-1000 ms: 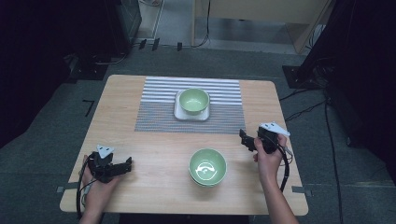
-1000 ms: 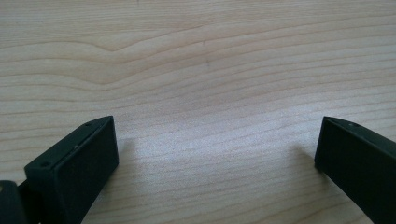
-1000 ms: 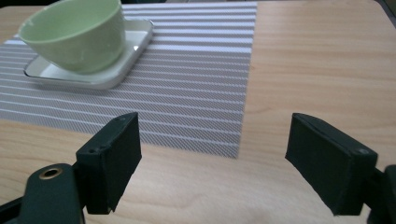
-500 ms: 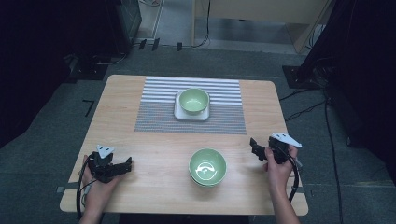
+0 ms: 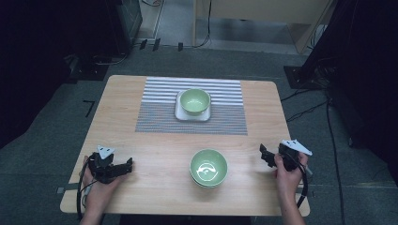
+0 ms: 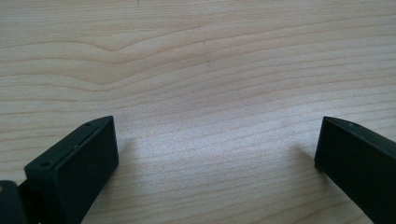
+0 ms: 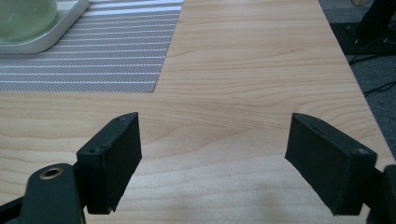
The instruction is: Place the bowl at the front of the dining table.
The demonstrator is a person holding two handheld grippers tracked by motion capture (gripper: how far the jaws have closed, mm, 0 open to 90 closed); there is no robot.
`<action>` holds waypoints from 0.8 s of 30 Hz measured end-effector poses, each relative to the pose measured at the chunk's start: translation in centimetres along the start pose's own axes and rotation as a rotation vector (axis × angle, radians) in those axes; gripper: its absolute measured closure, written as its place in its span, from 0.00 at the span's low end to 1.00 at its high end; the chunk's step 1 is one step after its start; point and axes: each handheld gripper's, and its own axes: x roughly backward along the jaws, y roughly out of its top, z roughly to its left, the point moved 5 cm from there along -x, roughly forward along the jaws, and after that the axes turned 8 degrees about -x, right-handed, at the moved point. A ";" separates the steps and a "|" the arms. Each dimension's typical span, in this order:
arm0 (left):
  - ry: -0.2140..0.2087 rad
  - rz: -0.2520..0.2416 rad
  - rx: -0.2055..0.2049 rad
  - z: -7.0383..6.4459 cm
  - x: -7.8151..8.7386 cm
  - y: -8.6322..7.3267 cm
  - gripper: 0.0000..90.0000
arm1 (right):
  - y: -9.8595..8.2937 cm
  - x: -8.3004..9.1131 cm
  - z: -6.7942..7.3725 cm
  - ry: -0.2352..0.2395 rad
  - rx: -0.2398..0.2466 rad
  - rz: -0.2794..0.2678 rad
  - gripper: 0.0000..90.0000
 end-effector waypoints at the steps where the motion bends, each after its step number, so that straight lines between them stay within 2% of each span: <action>1: 0.000 0.000 0.000 0.0 0.0 0.0 0.00 | -0.1 0.0 -0.2 -0.002 0.001 -0.002 0.20; 24: -0.005 -0.002 -0.004 -0.1 0.0 0.0 0.00 | -1.7 1.5 -4.0 -0.054 -0.014 0.027 0.19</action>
